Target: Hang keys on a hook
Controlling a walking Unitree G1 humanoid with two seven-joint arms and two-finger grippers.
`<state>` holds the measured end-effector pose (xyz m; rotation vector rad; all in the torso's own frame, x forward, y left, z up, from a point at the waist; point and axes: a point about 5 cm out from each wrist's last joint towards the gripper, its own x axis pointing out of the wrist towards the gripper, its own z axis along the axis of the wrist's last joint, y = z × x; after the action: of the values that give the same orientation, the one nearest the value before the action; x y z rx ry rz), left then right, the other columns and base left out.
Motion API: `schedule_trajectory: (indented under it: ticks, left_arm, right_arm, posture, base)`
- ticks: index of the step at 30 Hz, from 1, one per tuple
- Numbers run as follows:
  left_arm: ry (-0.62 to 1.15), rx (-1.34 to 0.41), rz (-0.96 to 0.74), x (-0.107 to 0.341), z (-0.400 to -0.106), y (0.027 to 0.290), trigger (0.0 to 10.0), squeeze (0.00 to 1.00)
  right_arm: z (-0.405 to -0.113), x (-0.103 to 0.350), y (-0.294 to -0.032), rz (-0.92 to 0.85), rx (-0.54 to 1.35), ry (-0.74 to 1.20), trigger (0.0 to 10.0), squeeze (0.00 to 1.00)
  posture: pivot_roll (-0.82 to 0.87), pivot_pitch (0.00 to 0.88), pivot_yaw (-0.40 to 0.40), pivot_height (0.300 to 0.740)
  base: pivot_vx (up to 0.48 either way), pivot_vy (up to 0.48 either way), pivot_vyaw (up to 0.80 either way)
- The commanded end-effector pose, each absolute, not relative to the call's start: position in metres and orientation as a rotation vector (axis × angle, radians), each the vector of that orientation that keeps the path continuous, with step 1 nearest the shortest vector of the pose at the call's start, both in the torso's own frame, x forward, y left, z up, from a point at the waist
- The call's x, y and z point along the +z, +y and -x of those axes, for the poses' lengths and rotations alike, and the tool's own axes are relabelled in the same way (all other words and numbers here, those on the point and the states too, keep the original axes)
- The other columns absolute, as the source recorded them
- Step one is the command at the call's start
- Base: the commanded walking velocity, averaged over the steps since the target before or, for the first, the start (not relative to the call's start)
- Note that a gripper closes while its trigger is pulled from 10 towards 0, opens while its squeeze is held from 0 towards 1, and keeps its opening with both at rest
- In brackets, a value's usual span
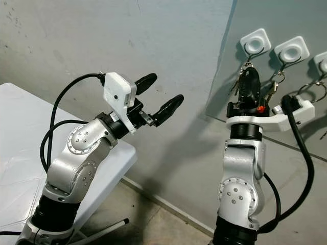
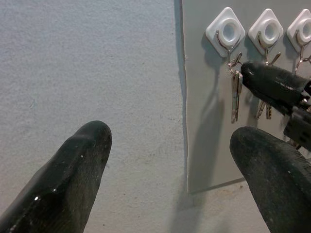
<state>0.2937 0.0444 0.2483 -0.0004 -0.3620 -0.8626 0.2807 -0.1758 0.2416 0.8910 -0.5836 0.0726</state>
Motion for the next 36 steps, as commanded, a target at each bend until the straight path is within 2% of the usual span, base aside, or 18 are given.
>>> schedule_trajectory:
  ticks: [1,16,24,33,36]
  left_arm:
    - [-0.376,-0.842,-0.001,0.252,-0.293,0.048,10.0,0.0]
    - [-0.283,-0.721,-0.026,0.217,-0.302,0.058,10.0,0.0]
    - [-0.129,-0.556,0.03,0.17,-0.316,0.077,10.0,0.0]
    - [-0.081,-0.453,0.045,0.144,-0.318,0.091,10.0,0.0]
    - [-0.042,-0.424,0.11,0.135,-0.319,0.095,10.0,0.0]
  right_arm:
    - [-0.281,0.233,-0.174,-0.882,0.07,-0.551,10.0,1.0]
    - [-0.275,0.199,-0.165,-0.635,0.124,-0.431,10.0,1.0]
    - [-0.269,0.154,-0.165,-0.444,0.088,-0.297,10.0,1.0]
    - [-0.262,0.135,-0.164,-0.312,0.085,-0.234,10.0,1.0]
    - [-0.258,0.129,-0.165,-0.273,0.075,-0.223,10.0,1.0]
  posture:
    - [-0.05,0.032,0.013,0.74]
    - [-0.06,0.018,0.009,0.74]
    - [-0.06,0.018,0.012,0.74]
    - [-0.07,0.008,0.003,0.74]
    - [-0.07,0.008,0.003,0.74]
  base:
    - [0.0,0.0,0.0]
    - [0.0,0.0,0.0]
    - [0.0,0.0,0.0]
    - [0.0,0.0,0.0]
    - [0.0,0.0,0.0]
